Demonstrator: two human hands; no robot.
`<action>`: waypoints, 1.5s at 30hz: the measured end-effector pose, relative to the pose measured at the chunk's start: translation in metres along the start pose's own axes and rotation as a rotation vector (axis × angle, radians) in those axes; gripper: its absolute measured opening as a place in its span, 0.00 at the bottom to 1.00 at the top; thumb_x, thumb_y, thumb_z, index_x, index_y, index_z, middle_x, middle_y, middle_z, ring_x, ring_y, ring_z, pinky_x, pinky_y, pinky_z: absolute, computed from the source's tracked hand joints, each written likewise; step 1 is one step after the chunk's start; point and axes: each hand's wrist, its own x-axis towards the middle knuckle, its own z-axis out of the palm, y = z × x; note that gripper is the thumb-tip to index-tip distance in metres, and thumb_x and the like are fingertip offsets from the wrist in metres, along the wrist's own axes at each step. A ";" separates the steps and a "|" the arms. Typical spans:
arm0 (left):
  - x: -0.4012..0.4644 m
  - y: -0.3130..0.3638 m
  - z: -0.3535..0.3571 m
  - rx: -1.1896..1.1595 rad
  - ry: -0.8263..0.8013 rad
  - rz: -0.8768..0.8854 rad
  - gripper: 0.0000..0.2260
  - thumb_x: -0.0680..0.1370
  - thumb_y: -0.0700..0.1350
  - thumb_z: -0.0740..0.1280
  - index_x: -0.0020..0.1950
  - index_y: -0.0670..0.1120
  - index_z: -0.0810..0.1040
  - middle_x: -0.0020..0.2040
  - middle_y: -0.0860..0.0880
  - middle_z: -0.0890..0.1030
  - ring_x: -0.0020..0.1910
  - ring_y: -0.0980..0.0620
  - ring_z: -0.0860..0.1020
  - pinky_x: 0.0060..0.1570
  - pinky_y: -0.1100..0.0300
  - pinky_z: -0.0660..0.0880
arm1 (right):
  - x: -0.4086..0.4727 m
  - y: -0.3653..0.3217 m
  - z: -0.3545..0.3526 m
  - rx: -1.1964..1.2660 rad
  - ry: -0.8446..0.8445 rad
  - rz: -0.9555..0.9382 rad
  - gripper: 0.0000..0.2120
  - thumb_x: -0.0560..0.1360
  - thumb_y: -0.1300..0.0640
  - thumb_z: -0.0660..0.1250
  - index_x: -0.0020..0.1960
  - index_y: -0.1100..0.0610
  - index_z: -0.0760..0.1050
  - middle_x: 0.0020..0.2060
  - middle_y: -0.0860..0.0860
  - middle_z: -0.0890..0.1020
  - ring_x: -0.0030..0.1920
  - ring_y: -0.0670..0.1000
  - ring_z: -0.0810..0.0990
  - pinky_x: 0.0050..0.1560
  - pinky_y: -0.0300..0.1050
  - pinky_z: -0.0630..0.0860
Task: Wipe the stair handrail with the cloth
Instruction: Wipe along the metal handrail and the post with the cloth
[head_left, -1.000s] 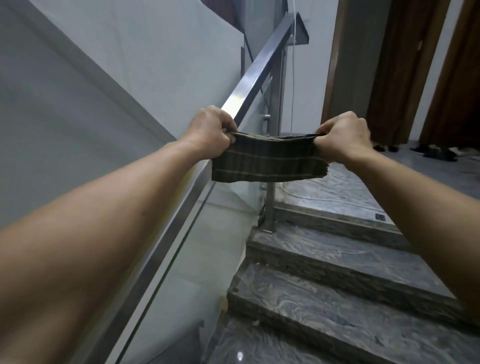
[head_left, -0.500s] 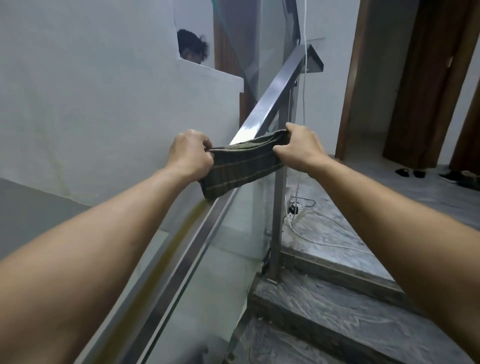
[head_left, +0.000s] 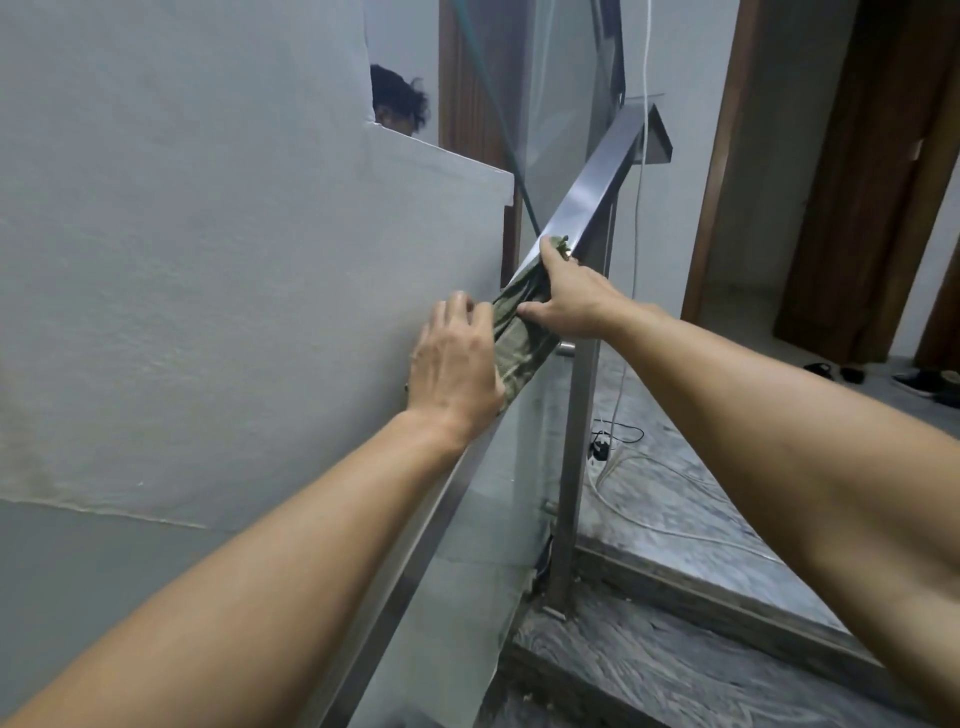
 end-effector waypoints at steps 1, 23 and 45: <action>0.002 0.002 0.005 -0.039 0.002 0.037 0.16 0.70 0.36 0.64 0.57 0.39 0.73 0.58 0.39 0.73 0.56 0.40 0.72 0.55 0.50 0.71 | 0.004 0.003 0.002 -0.012 -0.010 0.000 0.45 0.72 0.43 0.65 0.77 0.48 0.39 0.75 0.61 0.63 0.70 0.63 0.67 0.68 0.58 0.67; 0.025 0.015 0.043 -0.054 -0.466 -0.157 0.29 0.82 0.52 0.48 0.77 0.42 0.39 0.78 0.41 0.36 0.76 0.40 0.36 0.75 0.43 0.39 | 0.051 0.041 -0.028 -0.673 -0.224 -0.351 0.36 0.77 0.33 0.44 0.79 0.50 0.43 0.78 0.48 0.40 0.77 0.49 0.36 0.74 0.62 0.35; -0.096 0.004 0.002 0.119 -0.409 -0.259 0.29 0.82 0.46 0.52 0.77 0.45 0.40 0.79 0.45 0.40 0.78 0.46 0.40 0.76 0.49 0.44 | -0.014 0.008 0.005 -0.773 0.013 -0.918 0.41 0.72 0.30 0.46 0.68 0.60 0.70 0.65 0.58 0.73 0.65 0.59 0.71 0.67 0.54 0.66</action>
